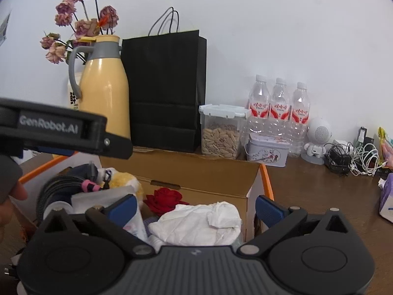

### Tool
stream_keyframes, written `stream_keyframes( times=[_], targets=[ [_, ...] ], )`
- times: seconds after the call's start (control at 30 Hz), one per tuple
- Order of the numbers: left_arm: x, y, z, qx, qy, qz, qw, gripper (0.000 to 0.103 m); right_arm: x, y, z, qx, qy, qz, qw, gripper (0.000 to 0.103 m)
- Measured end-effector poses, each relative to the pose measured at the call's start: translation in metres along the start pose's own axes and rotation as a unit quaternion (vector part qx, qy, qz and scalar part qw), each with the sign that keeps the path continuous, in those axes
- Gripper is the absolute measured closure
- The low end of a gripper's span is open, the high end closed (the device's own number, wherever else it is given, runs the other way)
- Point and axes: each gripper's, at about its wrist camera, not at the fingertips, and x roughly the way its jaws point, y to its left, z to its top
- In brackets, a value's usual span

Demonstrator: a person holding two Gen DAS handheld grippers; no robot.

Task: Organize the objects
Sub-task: 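Carry the cotton-bud container and white cloth over the box and open both tools, then withdraw both tools from the box toward the caps beside it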

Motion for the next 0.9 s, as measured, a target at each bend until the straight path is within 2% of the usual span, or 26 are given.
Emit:
stream_keyframes(
  times=[0.27,0.6,0.9],
  targets=[
    [-0.014,0.001,0.000,0.004,-0.014,0.007,0.9999,0.000,-0.015,0.004,0.003,-0.004,-0.017,0.000,1.000,0.000],
    [-0.061,0.001,-0.005,0.020,-0.058,0.024,0.9979,0.000,-0.056,0.011,0.006,-0.014,-0.052,0.020,0.998,0.000],
    [-0.098,0.022,-0.032,0.041,-0.052,0.042,0.9969,0.000,-0.086,0.018,-0.009,-0.020,-0.025,0.053,0.998,0.000]
  ],
)
